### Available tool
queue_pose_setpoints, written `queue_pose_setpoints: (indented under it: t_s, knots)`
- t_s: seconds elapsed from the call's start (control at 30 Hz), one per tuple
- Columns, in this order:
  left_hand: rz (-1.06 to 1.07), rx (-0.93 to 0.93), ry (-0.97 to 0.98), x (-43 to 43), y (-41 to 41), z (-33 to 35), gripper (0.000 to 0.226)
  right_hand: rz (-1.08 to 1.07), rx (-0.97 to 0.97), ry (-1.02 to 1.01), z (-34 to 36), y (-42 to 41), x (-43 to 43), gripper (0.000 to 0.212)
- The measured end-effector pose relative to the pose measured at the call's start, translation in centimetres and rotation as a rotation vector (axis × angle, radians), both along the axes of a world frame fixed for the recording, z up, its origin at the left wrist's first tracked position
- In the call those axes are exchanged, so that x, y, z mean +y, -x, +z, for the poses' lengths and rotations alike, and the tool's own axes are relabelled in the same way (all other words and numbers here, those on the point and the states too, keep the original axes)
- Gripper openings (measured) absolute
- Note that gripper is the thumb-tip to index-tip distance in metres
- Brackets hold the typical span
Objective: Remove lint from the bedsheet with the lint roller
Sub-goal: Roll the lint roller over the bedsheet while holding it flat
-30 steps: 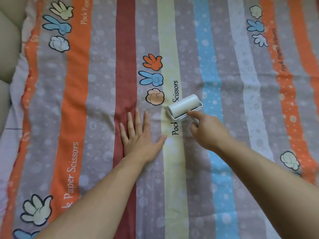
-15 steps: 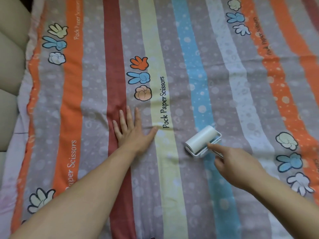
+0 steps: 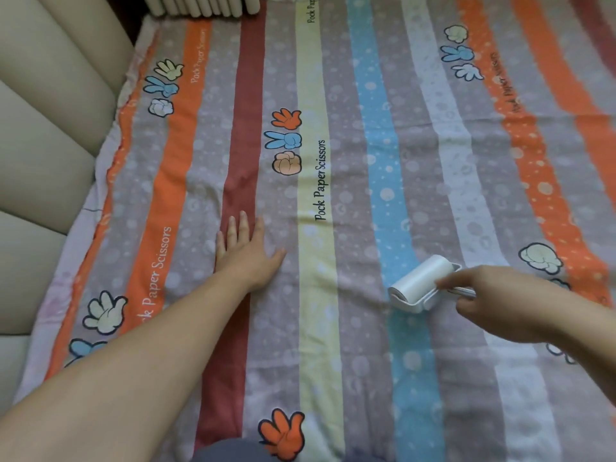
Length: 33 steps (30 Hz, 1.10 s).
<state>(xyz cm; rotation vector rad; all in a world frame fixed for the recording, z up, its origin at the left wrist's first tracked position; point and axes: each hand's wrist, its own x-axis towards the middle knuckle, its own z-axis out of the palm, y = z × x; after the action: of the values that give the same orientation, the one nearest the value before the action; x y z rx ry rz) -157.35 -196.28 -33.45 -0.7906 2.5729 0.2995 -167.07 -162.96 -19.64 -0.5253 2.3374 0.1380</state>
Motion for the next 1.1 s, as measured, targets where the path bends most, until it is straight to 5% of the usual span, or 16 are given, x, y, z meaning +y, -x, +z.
queue_pose_setpoints:
  t_s: [0.17,0.33,0.53,1.1]
  knots:
    - [0.012,-0.001,-0.009,-2.0,0.5,0.8,0.095,-0.028,0.067,0.235,1.4,1.0,-4.3,0.045]
    - [-0.013,-0.015,-0.03,-4.8,1.3,-0.7,0.122,-0.068,0.162,0.478,-4.1,2.0,-14.0,0.051]
    - [-0.036,-0.016,-0.081,-6.7,1.9,-3.0,0.144,-0.123,0.24,0.524,-9.5,4.3,-22.5,0.053]
    - [-0.051,0.011,-0.125,-6.9,1.6,-2.8,0.099,-0.039,0.181,0.22,-8.0,-2.7,-11.9,0.048]
